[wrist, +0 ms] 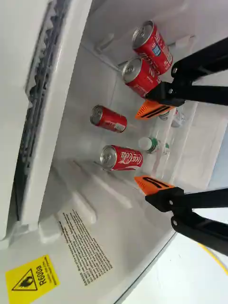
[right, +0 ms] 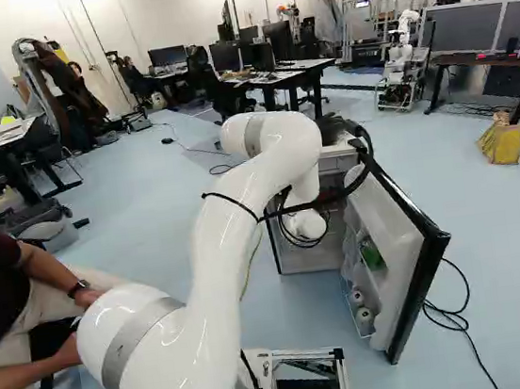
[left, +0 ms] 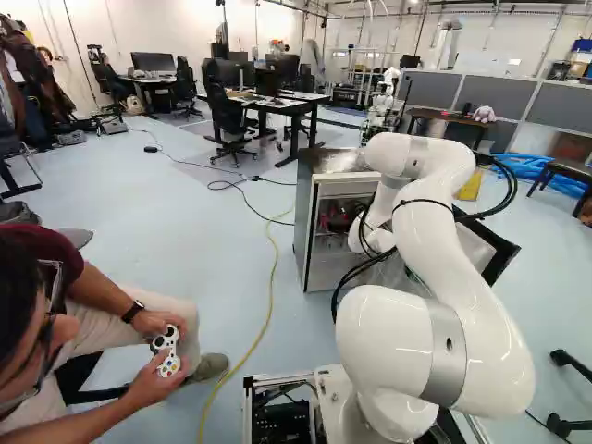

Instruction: Grab a drink from the fridge

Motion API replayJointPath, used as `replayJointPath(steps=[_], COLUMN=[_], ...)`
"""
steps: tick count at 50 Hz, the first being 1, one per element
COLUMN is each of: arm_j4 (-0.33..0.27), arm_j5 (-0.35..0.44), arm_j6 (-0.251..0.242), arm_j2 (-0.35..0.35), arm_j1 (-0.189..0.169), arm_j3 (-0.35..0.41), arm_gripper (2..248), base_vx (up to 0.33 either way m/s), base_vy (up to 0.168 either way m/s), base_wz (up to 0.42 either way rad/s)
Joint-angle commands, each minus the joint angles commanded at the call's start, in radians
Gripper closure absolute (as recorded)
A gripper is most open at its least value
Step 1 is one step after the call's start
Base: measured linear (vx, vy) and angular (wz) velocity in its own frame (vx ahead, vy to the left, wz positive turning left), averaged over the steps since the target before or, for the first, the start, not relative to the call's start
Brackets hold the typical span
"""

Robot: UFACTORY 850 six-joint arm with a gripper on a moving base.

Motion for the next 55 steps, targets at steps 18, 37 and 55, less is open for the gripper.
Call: replayJointPath(steps=[18,37,55], arm_j4=[0.000,0.042,0.102], arm_j5=[0.000,0.000,0.000], arm_j6=[0.000,0.000,0.000], arm_j2=[0.000,0.000,-0.009], arm_j1=[0.000,0.018,0.044], arm_j3=[0.000,0.000,-0.018], arm_gripper=[75,75,75], base_vx=[0.000,0.000,0.000], base_vy=[0.000,0.000,0.000], base_wz=[0.000,0.000,0.000])
